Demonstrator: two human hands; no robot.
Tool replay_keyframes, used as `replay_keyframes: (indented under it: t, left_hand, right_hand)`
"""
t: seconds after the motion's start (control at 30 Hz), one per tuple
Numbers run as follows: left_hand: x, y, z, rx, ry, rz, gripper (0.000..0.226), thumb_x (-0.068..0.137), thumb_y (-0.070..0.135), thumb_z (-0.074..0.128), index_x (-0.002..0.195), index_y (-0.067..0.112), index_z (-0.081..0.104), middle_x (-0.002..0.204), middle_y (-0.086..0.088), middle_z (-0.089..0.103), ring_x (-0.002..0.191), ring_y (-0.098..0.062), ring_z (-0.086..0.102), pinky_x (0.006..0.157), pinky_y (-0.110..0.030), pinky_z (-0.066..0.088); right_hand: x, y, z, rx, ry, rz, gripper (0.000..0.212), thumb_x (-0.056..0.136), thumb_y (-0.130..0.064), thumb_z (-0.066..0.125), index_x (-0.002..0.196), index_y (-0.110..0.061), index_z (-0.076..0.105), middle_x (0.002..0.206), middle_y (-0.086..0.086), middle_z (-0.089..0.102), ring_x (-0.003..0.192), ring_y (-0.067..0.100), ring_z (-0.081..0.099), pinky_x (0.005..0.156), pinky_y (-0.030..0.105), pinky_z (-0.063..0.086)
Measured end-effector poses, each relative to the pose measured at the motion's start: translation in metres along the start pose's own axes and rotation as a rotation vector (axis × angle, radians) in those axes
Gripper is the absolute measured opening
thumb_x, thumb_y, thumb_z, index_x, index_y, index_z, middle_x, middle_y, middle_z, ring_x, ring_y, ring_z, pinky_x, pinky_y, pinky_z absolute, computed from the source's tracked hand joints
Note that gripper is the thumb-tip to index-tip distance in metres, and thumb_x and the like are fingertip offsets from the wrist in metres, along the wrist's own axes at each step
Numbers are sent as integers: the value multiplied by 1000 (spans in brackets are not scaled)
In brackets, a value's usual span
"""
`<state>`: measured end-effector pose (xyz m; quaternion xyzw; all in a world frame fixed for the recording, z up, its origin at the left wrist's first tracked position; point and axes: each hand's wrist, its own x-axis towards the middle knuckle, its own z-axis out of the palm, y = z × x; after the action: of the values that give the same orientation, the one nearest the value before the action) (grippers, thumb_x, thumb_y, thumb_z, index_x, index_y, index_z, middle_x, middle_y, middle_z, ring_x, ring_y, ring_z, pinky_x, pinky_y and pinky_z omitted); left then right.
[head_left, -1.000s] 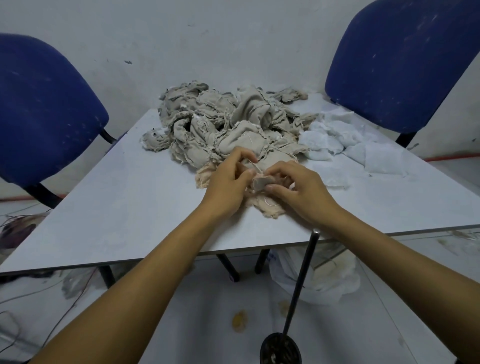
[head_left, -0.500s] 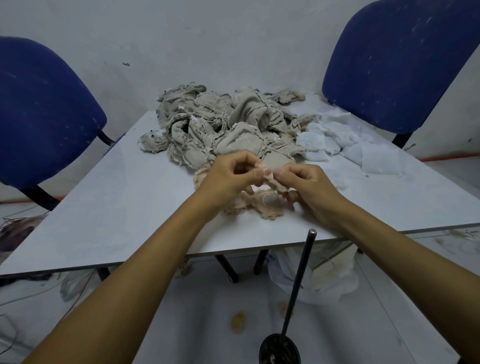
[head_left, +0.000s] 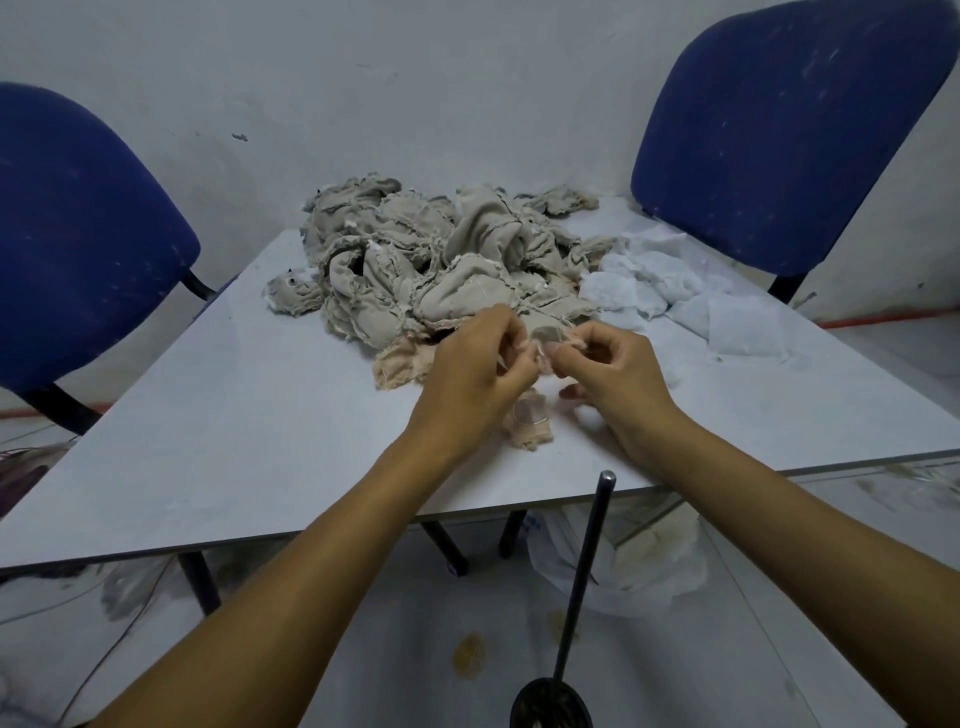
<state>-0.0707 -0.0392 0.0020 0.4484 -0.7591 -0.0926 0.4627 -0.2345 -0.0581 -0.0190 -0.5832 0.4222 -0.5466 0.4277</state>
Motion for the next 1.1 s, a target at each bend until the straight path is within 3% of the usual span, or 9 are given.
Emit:
replay_keyframes:
  t: [0.17,0.3,0.43,0.53,0.7,0.83,0.93,1.0,1.1]
  left_hand:
    - [-7,2,14,65,85,-65,16,89,15,61,82,15,47,72,6,46,64,-16,43,58,-45,43]
    - [-3,0,15,28,205,-230,13,89,13,59,82,13,48,70,2,49,63,-18,44,61,-49,45]
    - [-2,0,13,7,204,-332,10,89,16,52,80,14,48,67,2,51,63,-18,45,62,-44,45]
    - [-3,-2,9,-1,147,-280,20,93,17,49,73,18,46,64,1,53,60,-19,50,58,-41,41]
    - [-13,4,7,239,-21,33,23,97,30,49,78,17,49,63,3,51,59,-22,49,54,-40,39]
    - [1,7,-2,-275,-81,-344,20,99,35,54,88,18,53,73,1,63,61,-12,60,52,-24,45]
    - [9,5,-14,-664,-167,-662,6,96,16,62,90,16,60,69,-2,61,49,-9,57,46,-21,46]
    - [11,2,-20,-641,-91,-680,13,93,5,63,84,13,66,70,-4,62,48,-8,55,47,-22,47]
    - [13,-5,-32,-820,-77,-711,25,96,4,56,79,16,70,73,-4,66,56,-12,58,49,-23,45]
  right_hand:
    - [-1,2,4,-130,65,-100,21,90,-15,70,73,-16,57,72,-4,60,74,11,62,67,33,59]
    - [-3,0,3,-103,-130,-170,20,91,-15,70,75,-19,59,71,-15,56,74,9,57,71,30,51]
    - [-3,-2,2,2,-270,-85,12,85,-8,75,81,-10,64,76,0,61,76,15,59,74,29,50]
    - [-2,-2,5,58,-128,-24,17,87,-2,72,76,-9,61,72,3,65,75,19,67,75,35,60]
    - [-2,0,4,-69,147,-45,24,87,-7,64,67,-1,51,72,21,66,65,28,70,60,40,61]
    - [-7,-3,6,-244,70,-159,22,93,-13,62,76,-2,53,73,21,62,64,35,67,59,53,56]
    - [-8,-5,7,-342,-75,-169,17,96,-15,59,82,-8,50,79,18,61,74,42,63,64,56,53]
    - [-10,-8,8,-299,-209,-141,7,93,-14,59,91,-19,55,87,10,63,82,36,63,68,49,53]
    - [-9,-6,8,-356,-160,-169,34,88,-3,58,90,-36,54,85,-10,60,75,4,57,66,22,48]
